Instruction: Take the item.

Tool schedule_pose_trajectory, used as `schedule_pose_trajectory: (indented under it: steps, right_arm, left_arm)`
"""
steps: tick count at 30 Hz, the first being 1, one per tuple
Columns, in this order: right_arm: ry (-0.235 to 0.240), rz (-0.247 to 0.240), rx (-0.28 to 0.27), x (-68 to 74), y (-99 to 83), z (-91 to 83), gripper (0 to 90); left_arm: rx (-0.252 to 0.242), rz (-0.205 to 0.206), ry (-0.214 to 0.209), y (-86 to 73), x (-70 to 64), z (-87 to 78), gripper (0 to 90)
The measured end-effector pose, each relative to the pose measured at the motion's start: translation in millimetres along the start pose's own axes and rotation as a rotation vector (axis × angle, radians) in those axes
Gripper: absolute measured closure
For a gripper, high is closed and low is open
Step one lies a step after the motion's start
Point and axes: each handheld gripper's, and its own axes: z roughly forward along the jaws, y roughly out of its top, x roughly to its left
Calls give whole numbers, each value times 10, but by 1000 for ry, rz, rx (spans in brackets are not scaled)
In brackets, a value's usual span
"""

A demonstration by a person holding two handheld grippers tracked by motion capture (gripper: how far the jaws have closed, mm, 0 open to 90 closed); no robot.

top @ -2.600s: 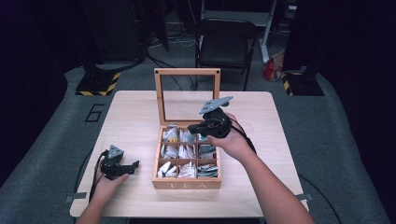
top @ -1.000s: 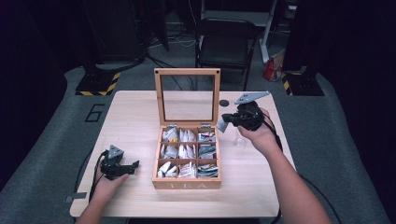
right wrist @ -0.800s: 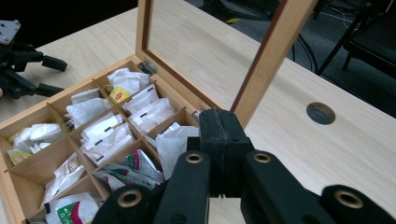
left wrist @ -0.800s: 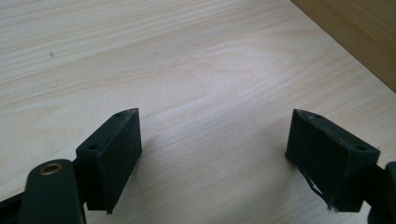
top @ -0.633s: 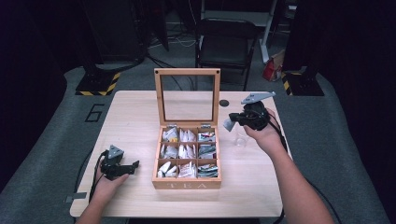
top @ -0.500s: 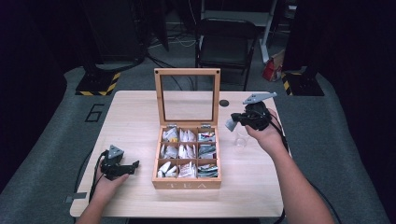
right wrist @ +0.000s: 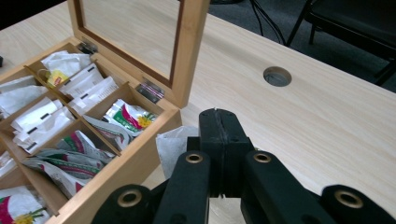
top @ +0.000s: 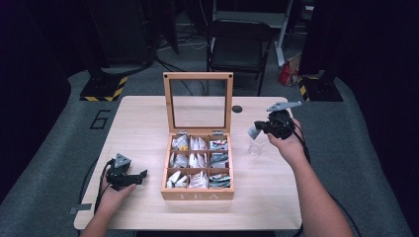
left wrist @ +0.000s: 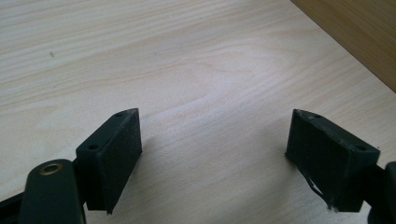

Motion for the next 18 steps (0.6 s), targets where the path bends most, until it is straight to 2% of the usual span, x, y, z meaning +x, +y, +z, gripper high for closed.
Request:
schedule_pose_trajectory:
  steps: [18]
  right_arm:
    - [-39, 29, 16, -90, -162, 137, 900]
  left_arm:
    - [0, -5, -4, -1, -2, 1, 178]
